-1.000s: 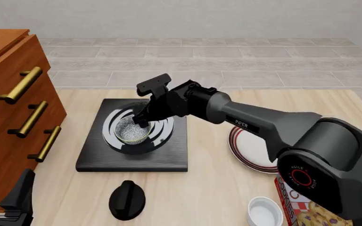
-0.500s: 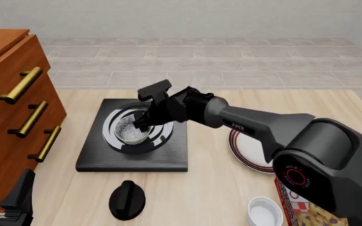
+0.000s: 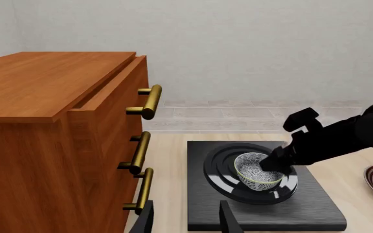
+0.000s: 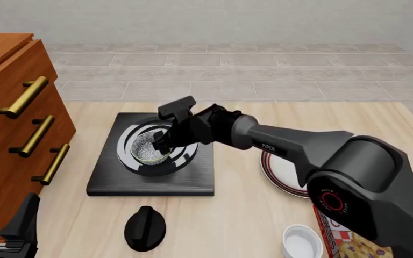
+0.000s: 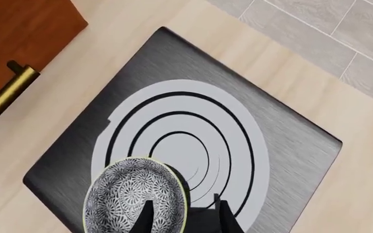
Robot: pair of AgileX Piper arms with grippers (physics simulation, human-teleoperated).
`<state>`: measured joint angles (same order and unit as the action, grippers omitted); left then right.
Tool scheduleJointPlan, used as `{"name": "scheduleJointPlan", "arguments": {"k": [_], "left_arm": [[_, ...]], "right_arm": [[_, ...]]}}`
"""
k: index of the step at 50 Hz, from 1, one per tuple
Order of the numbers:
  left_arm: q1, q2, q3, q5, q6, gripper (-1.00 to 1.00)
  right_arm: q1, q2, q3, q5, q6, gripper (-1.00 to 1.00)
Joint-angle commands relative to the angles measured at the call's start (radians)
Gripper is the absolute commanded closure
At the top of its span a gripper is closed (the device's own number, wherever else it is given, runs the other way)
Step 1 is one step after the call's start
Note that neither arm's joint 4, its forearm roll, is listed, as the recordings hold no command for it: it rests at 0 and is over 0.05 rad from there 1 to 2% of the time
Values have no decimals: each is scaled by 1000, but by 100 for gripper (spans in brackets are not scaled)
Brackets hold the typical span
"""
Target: Pick the akita bowl on the stove and place it on the plate.
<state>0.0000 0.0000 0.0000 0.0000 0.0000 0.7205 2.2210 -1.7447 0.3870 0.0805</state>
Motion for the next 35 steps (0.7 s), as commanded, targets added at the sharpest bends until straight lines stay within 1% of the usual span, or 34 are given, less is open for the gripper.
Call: {"name": "scheduleJointPlan", "arguments": {"k": [1,10,18,19,28,35], "left_arm": [[0,0,0,0,0,-100],[0,0,0,0,0,-100],[0,0,0,0,0,-100],[0,0,0,0,0,-100],[0,0,0,0,0,-100],[0,0,0,0,0,-100]], "right_arm": [[-1,11,2,-8,4,-100],[-5,20,1,-11,4,-100],[-1,18,15,-25,15,-100],[-3,19,13,-25,17,100],[3,4,37,-39,29,100],[0,-15,48,-38,24,100]]}}
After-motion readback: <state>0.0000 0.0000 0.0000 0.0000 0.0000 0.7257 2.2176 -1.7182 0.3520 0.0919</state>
